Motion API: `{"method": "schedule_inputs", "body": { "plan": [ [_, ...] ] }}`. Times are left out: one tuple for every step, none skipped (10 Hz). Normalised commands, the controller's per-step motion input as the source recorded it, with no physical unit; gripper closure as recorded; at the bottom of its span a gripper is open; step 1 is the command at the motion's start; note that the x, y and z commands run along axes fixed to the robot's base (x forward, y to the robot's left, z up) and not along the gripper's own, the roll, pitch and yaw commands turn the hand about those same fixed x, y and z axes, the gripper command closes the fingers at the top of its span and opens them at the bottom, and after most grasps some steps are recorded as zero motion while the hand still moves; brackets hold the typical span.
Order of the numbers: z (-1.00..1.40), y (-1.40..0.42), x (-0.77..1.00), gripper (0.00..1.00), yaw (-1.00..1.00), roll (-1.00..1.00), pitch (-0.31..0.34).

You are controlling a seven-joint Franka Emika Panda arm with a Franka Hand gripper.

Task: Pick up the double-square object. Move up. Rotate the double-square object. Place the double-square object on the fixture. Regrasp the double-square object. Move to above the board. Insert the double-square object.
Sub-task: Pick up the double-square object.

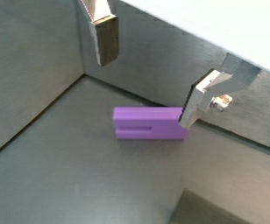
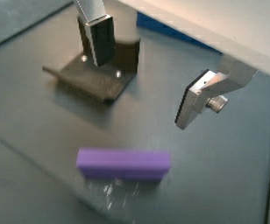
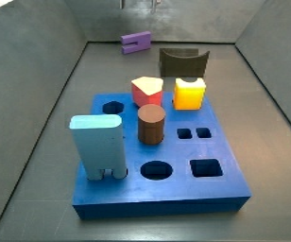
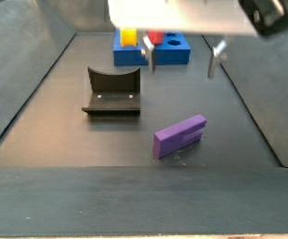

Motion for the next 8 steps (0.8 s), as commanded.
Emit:
{"method": "schedule_inputs", "body": {
  "plan": [
    [-0.59, 0.58, 0.0, 0.0, -0.42, -0.01, 0.084],
    [-0.67, 0.48, -0.07, 0.0, -0.48, -0.06, 0.044],
    [-0.65, 0.26, -0.02, 0.0, -0.54, -0.2, 0.0],
    [-0.55, 0.13, 0.0, 0.0, -0.61, -0.24, -0.056],
    [-0.48, 0.03, -0.01, 0.0, -0.65, -0.28, -0.06],
    [-0.53, 0.0, -0.07, 0.0, -0.7, -0.27, -0.039],
    [-0.6, -0.01, -0.22, 0.0, -0.75, -0.24, -0.04],
    [-0.55, -0.03, -0.29, 0.0, -0.68, -0.26, -0.044]
  ]
}}
